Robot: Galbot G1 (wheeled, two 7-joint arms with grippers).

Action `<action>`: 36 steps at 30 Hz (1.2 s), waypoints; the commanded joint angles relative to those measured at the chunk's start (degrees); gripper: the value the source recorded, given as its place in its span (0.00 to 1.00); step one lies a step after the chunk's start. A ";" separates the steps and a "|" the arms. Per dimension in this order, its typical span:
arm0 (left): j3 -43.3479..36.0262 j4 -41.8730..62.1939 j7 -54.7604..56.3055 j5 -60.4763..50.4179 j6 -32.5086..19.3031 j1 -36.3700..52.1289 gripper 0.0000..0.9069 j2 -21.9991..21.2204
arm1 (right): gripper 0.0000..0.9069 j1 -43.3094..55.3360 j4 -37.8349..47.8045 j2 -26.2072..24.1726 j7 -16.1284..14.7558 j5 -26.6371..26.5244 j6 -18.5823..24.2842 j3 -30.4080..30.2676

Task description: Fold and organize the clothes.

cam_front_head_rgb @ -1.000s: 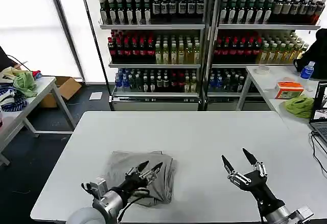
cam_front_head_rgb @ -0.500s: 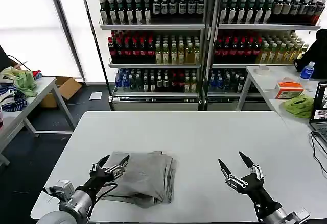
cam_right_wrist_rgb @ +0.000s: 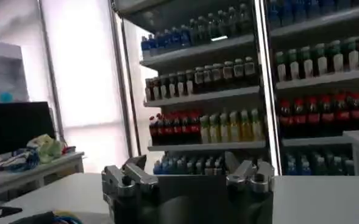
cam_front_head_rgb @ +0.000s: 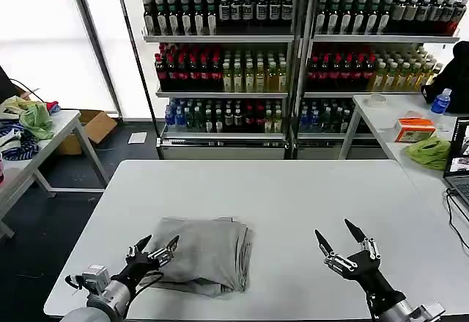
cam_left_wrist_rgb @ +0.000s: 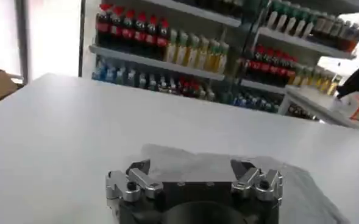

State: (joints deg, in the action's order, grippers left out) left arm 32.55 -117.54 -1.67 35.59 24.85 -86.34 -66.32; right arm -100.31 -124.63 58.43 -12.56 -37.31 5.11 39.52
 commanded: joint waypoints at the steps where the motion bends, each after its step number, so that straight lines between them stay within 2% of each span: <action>1: -0.58 4.32 -0.49 -0.16 -0.65 0.65 1.00 0.06 | 1.00 0.77 0.45 -0.09 0.03 0.29 -0.01 -0.33; 13: -2.03 7.35 0.42 1.46 -0.39 2.96 1.00 -1.32 | 1.00 0.59 1.13 -0.49 -0.25 1.81 0.55 -0.64; 14: -2.18 7.52 0.44 1.58 -0.50 3.03 0.90 -1.46 | 1.00 0.52 1.13 -0.65 -0.34 1.85 0.57 -0.59; 15: -2.38 7.63 0.63 1.53 -0.72 3.08 0.61 -1.68 | 1.00 0.54 1.12 -0.80 -0.33 1.78 0.57 -0.55; 16: -2.52 7.64 0.78 1.51 -0.91 3.15 0.10 -1.89 | 1.00 0.65 1.12 -0.90 -0.32 1.74 0.52 -0.50; 17: -2.70 7.65 0.77 1.51 -1.00 3.13 0.03 -2.04 | 1.00 0.72 1.15 -0.97 -0.33 1.67 0.46 -0.45; 18: -2.79 7.66 0.82 1.45 -1.11 3.12 0.01 -2.21 | 1.00 0.78 1.15 -1.04 -0.32 1.60 0.43 -0.47; 36: -3.11 4.90 3.77 3.64 -2.45 1.93 0.01 -3.01 | 1.00 2.13 2.36 -1.57 0.23 1.38 -0.29 -1.74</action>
State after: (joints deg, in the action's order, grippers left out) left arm 28.93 -111.42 0.53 37.19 22.24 -84.48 -69.64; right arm -98.43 -122.62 57.13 -12.36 -35.92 4.89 37.94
